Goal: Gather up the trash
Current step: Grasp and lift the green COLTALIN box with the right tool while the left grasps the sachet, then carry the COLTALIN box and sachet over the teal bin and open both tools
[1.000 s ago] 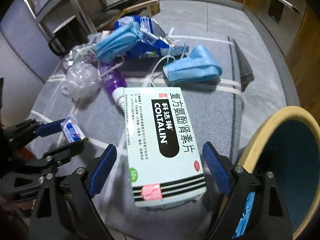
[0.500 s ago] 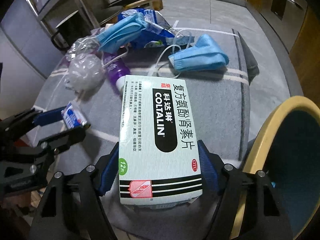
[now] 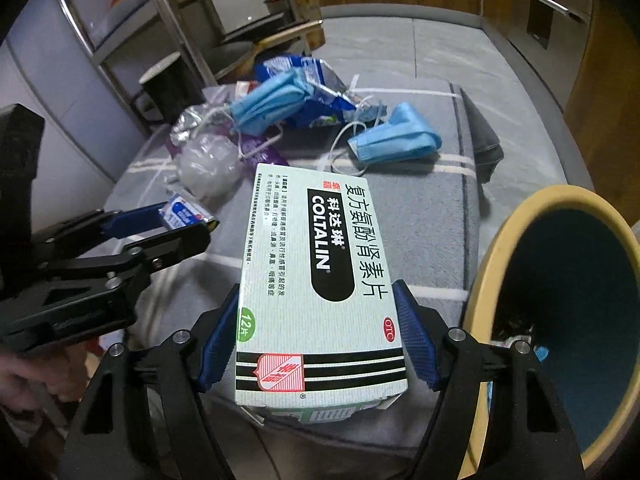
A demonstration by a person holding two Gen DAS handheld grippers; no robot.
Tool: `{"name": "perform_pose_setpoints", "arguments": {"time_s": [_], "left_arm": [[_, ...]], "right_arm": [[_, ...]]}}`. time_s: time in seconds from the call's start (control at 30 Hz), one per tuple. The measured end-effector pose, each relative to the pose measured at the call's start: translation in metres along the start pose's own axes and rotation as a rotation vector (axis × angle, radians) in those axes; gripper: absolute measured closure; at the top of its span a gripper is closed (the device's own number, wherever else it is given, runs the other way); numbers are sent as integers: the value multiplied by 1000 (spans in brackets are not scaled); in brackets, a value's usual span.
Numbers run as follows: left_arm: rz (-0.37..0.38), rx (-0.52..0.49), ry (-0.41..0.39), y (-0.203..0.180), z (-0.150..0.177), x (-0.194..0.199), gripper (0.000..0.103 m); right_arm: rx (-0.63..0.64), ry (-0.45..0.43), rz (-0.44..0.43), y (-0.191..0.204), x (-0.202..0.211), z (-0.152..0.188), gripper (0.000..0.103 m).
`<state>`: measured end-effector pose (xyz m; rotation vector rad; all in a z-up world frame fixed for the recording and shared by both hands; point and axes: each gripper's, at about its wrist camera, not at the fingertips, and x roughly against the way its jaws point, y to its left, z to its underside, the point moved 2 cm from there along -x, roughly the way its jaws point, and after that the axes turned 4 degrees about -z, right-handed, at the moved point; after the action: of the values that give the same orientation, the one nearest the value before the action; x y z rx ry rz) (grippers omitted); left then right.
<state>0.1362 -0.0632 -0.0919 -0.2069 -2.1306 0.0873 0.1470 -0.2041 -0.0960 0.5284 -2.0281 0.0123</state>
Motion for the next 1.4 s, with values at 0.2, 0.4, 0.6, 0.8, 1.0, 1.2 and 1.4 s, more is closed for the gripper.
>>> {"name": "perform_pose_setpoints", "arguments": {"time_s": [0.2,0.4,0.6,0.8,1.0,1.2,1.4], "left_arm": [[15,3,-27,-6,-6,9,46],[41,4,-51,-16,-12,14,46],[68,-16,-66,-37,-15,18,46],[103,-41,-78,-61,-20,20,46],[145,-83,-78,-95,-22,17,46],[198,-154,-62,-134,-21,9,46],[235,-217,-36,-168,-15,-1,46]], "right_arm": [[-31,-59,0,-2,29,6,30],[-75,-116,12,-10,58,15,30],[-148,-165,41,-30,82,31,30],[-221,-201,78,-56,101,47,30],[-295,-213,125,-83,110,62,30],[-349,-204,187,-106,117,80,29],[-403,-200,241,-129,124,98,30]]}}
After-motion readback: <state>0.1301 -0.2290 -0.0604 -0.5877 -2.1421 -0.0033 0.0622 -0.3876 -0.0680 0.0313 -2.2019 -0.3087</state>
